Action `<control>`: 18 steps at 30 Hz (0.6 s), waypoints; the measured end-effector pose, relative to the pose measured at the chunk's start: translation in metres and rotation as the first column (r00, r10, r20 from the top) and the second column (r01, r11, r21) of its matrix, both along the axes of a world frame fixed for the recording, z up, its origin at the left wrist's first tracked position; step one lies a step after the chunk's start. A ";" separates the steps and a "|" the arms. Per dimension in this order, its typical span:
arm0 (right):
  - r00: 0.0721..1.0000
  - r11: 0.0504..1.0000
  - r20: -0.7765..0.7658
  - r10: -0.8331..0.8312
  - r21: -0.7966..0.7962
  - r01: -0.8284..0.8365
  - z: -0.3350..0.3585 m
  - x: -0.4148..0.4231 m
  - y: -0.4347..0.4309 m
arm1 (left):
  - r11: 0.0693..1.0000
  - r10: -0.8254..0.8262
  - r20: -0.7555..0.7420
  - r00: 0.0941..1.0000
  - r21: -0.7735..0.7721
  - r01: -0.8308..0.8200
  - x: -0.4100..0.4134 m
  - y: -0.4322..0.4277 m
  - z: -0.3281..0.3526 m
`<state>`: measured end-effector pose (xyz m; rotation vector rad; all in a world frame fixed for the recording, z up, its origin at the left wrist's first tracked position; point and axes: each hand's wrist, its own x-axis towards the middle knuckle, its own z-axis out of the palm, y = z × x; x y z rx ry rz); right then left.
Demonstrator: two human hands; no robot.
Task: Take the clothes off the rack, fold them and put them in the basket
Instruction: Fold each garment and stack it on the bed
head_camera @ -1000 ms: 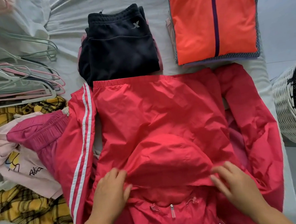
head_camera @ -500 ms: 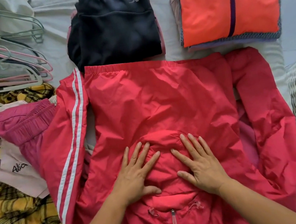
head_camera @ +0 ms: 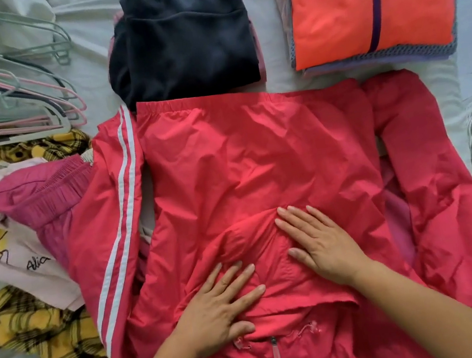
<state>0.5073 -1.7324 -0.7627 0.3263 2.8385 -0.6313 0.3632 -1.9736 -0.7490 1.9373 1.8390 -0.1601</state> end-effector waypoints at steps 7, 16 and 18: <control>0.987 0.982 -0.114 0.115 0.160 -0.097 -0.004 0.008 -0.033 | 0.992 0.126 -0.019 0.992 0.015 -0.126 0.005 -0.002 0.002; 0.895 0.948 -0.311 -0.319 -0.106 0.301 0.022 -0.008 0.002 | 0.509 0.756 0.316 0.573 0.265 -0.819 -0.064 0.023 0.036; 0.684 0.774 -0.389 -0.617 -0.146 0.615 0.033 -0.020 0.049 | 0.271 0.904 0.292 0.313 0.174 -0.947 -0.100 0.044 0.040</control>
